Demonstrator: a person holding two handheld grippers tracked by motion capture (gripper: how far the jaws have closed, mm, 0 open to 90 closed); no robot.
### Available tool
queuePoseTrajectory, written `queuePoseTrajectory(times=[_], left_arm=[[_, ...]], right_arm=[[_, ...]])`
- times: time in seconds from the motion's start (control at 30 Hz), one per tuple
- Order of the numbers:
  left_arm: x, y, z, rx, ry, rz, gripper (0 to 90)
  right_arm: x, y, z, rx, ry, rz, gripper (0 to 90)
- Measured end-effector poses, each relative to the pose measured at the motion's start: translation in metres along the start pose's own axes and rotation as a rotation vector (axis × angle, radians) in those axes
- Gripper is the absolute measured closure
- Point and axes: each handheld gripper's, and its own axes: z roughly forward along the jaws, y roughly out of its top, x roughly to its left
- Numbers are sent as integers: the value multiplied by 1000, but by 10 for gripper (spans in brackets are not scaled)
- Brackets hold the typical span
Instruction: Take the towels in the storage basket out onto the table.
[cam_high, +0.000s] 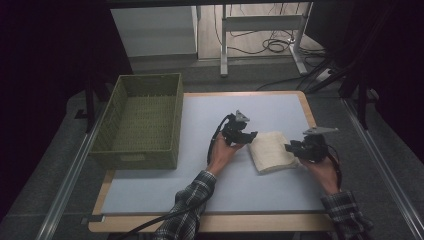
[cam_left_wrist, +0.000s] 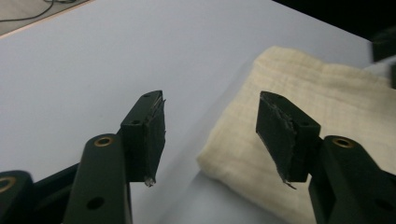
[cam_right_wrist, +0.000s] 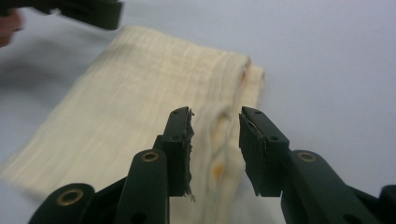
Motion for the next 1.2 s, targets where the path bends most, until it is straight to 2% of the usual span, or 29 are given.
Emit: queuePoseTrajectory(times=[0.03,0.07,0.1,0.13,0.17,0.23,0.33,0.43,0.57,0.63,0.67,0.7,0.77,0.8,0.87,0.9,1.0,1.03,1.2], left_arm=[[0,0,0,0,0,0,408],[1,-3,-3,-3,2,-1,402],[1,-3,-3,-3,2,-1,400],[1,-5,-4,-6,1,-3,397],[1,-6,-5,-8,1,-5,397],[2,-8,-7,-10,1,-7,395],[2,-10,-8,-13,6,-7,394],[2,-9,-9,-21,3,-14,394],[1,-9,-6,-25,1,-20,394],[0,-9,-4,-17,1,-15,393],[0,-10,-3,-10,4,-13,394],[1,-10,-3,-6,4,-16,398],[2,-10,-4,-5,1,-17,401],[3,-10,-4,-4,0,-17,404],[4,-9,-4,-1,-4,-20,412],[4,-8,-5,-1,-11,-22,419],[4,-7,-5,5,-12,-18,420],[3,-7,-4,14,-16,-16,419],[4,-8,-3,31,-27,-21,415]], right_arm=[[0,0,0,0,0,0,638],[-1,7,16,17,-16,-6,639],[-1,7,16,17,-16,-6,639],[-3,11,28,38,-33,-7,718],[-3,11,28,38,-33,-7,718],[-3,10,37,53,-27,1,874],[-1,11,33,47,-33,-2,880],[1,14,14,6,-56,-22,880],[-4,14,11,7,-70,-18,878],[-10,11,18,30,-64,0,869],[-13,9,23,54,-49,9,841],[-14,6,26,64,-58,9,797],[-14,5,25,56,-54,16,774],[-13,5,19,40,-59,16,729],[-11,5,11,31,-68,4,707],[-7,4,0,27,-67,-6,684],[-4,2,-8,29,-59,-5,671],[1,-4,-16,38,-56,-13,649],[4,-18,-23,62,-51,-3,604]])
